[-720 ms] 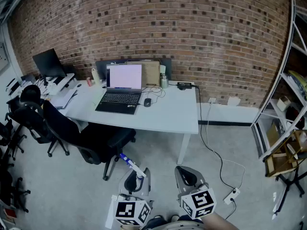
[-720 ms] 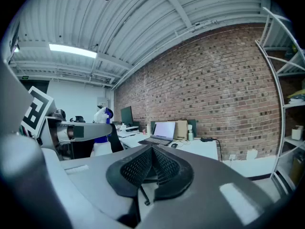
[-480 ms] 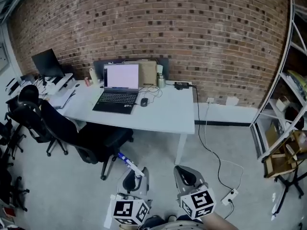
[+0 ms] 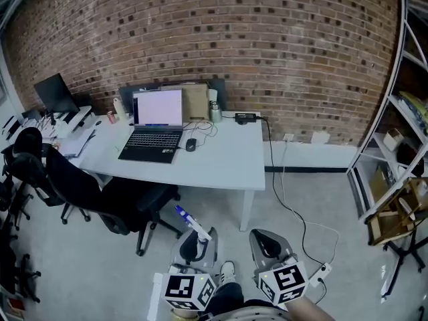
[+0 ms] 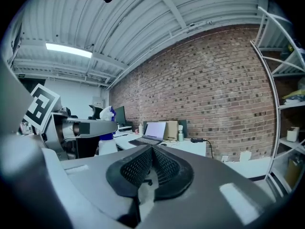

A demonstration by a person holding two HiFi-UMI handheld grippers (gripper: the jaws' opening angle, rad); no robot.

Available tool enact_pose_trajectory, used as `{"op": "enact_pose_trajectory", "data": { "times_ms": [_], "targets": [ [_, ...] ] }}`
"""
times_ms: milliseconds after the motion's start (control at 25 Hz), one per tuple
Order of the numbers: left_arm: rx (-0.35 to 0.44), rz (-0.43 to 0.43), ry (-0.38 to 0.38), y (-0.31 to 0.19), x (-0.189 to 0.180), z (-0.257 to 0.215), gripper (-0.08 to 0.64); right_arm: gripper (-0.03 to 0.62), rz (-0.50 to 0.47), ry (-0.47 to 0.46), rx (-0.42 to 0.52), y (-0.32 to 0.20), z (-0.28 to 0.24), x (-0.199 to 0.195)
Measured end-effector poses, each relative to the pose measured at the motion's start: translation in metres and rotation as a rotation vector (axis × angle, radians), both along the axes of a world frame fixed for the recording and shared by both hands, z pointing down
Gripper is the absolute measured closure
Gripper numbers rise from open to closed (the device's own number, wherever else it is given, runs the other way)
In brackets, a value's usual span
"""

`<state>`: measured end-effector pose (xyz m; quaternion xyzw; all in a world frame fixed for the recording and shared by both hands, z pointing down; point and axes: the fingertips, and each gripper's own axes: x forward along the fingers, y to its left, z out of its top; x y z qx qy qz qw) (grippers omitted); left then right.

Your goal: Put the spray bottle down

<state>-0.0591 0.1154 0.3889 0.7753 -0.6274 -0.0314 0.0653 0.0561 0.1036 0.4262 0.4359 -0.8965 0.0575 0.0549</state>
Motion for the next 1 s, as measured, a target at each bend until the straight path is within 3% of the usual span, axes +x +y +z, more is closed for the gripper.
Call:
{"op": "enact_pose_trajectory", "data": {
  "times_ms": [240, 680, 1000],
  "targets": [
    [0.009, 0.057, -0.013, -0.082, 0.014, 0.005, 0.423, 0.594, 0.045, 0.023, -0.004, -0.07, 0.007, 0.009],
    [0.03, 0.159, -0.01, -0.283, 0.019, 0.007, 0.423, 0.594, 0.122, 0.048, -0.055, -0.224, 0.014, -0.008],
    [0.027, 0.21, -0.022, -0.397, 0.029, 0.027, 0.423, 0.594, 0.168, 0.041, -0.085, -0.311, 0.021, -0.015]
  ]
}}
